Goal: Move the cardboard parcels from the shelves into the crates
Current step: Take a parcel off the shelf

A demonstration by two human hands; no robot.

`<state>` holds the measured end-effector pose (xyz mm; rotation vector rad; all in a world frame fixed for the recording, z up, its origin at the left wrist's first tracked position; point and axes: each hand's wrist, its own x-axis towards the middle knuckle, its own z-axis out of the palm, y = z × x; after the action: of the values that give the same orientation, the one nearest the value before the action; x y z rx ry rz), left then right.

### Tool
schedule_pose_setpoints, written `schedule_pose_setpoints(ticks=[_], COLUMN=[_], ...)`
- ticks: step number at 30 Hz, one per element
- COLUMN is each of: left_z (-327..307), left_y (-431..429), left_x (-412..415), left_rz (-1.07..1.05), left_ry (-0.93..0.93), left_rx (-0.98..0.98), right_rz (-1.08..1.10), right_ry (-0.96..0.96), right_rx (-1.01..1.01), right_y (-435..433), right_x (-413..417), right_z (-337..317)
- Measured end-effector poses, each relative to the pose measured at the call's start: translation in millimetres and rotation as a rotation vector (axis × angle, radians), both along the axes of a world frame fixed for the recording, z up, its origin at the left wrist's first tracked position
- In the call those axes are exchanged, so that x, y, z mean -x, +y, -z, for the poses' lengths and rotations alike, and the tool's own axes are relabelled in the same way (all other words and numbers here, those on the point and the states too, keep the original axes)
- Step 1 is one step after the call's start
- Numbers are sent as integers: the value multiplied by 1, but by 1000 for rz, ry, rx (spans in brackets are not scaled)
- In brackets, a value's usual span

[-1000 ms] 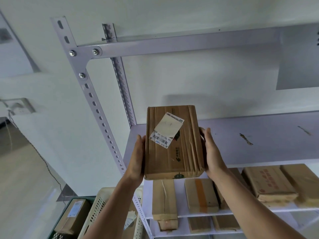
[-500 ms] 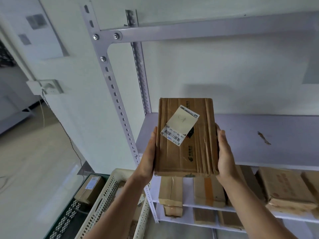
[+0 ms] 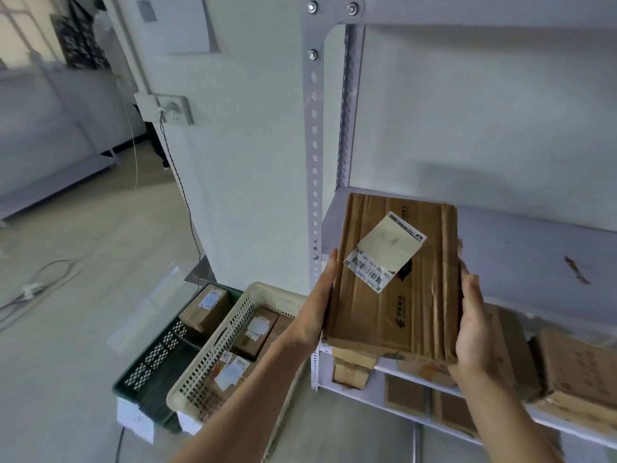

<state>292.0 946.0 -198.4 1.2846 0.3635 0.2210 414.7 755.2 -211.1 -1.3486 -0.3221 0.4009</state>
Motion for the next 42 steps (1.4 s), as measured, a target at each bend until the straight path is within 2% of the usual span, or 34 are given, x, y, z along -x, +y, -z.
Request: schedule_pose_setpoints(ticks=[6,10,16,21,24,29,36,42], left_z=[3,23,58,84,109,155,210,264], left_y=[16,31,89,145,185,261,382,475], left_x=[76,130,223,266,284,304,318,340], left_rz=[9,-6,-89,-204,-267,-331,-389,-387], left_ry=[8,92,127,167,258,443,672,840], left_rx=[9,81,128,112,77,142,216,192], right_rz=[54,46,-39,-51,-67,-103,-201,-286], right_ry=[-29,81,236,262,274,340,535,621], right_rx=[13,9,56,126,169,228,314,486], right_y=[10,25,95,158,203,289,411,497], right_x=[72,127,212,246,259,272,290,319], right_z=[9,23,54,82,103,153,228,285])
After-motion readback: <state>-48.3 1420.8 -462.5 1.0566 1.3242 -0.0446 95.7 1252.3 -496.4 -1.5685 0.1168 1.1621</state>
